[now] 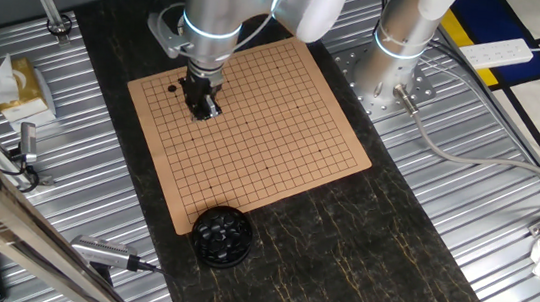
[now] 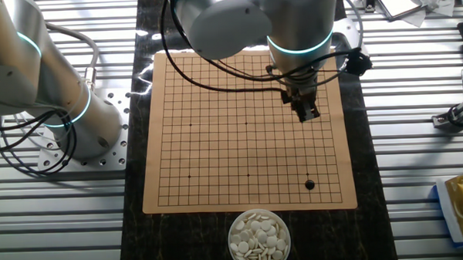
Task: Play the first move as black on the 3-4 point in the upper right corner of the Go board
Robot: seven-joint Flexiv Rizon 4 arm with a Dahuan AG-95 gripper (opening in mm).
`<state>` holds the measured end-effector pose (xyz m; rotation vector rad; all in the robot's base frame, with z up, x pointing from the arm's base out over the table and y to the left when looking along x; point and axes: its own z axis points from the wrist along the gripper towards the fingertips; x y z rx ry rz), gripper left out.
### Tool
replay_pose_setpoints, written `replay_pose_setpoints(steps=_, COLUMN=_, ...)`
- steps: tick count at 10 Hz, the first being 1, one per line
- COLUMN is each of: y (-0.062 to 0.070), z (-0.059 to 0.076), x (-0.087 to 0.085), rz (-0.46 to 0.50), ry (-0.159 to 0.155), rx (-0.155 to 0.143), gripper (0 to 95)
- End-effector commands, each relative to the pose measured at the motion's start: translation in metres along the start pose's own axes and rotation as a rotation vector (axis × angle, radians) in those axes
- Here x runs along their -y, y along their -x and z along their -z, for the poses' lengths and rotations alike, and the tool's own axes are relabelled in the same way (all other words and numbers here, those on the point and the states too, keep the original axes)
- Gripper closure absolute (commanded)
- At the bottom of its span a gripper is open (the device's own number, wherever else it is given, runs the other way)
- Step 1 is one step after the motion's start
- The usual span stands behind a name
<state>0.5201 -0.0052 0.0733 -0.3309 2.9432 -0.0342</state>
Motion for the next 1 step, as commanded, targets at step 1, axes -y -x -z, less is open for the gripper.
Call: replay_pose_setpoints(steps=1, y=0.0, z=0.0002, x=0.0002, rz=-0.001, ry=-0.005, rx=-0.001, gripper=95.0)
